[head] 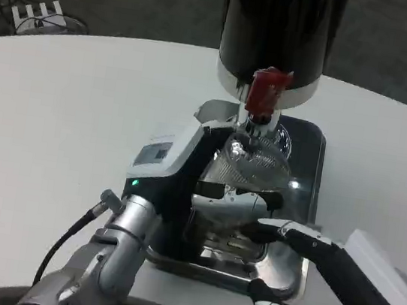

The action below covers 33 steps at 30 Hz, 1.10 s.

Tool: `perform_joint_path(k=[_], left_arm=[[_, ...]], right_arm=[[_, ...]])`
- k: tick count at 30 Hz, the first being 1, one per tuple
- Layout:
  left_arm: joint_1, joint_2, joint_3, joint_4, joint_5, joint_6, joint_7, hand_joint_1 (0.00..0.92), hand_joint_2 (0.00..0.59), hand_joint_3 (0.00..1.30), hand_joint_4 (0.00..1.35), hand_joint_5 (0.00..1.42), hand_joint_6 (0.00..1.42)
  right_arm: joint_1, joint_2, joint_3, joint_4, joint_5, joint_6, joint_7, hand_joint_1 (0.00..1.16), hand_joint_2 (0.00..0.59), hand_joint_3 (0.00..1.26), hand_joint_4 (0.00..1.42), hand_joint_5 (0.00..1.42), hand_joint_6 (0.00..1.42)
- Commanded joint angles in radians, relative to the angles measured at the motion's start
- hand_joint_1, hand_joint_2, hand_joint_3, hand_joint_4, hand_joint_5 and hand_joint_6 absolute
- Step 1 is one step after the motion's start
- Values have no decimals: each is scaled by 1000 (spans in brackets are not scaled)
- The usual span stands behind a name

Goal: Grasp the cup under the faucet to collect the drink, then remove the cup.

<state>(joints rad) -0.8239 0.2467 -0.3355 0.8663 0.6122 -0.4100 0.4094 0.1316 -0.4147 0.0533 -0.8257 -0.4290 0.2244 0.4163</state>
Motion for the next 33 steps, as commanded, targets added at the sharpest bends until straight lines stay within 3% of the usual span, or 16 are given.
perform_joint_path(k=[1, 8, 11, 17, 22, 27, 33], left_arm=[[45, 16, -10, 6, 1, -7, -14, 366, 55, 426, 299, 398, 509], [68, 36, 8, -11, -22, -41, -5, 309, 19, 131, 200, 260, 372], [77, 43, 17, -17, -29, -49, -3, 307, 12, 69, 153, 216, 320], [92, 53, 28, -31, -31, -50, -3, 215, 0, 2, 88, 167, 258], [98, 57, 38, -54, -40, -26, -37, 97, 0, 0, 0, 47, 101], [133, 76, 71, -121, -77, 4, -99, 91, 0, 0, 0, 0, 53], [235, 107, 121, -318, -118, 43, -167, 79, 0, 0, 0, 0, 32]], right_arm=[[10, 8, 1, -10, 1, -11, -10, 671, 463, 288, 253, 131, 19], [-1, 18, 5, -5, -3, -17, -18, 671, 463, 290, 263, 142, 31], [-4, 20, 14, -3, -8, -17, -18, 671, 463, 290, 265, 143, 32], [-6, 22, 18, -5, -13, -15, -18, 663, 474, 290, 273, 155, 41], [-2, 24, 15, -7, -17, -13, -18, 660, 474, 290, 276, 156, 45], [-3, 24, 15, -1, -16, -14, -18, 659, 475, 290, 276, 156, 47], [-3, 27, 13, 3, -17, -15, -23, 657, 475, 290, 276, 156, 47]])
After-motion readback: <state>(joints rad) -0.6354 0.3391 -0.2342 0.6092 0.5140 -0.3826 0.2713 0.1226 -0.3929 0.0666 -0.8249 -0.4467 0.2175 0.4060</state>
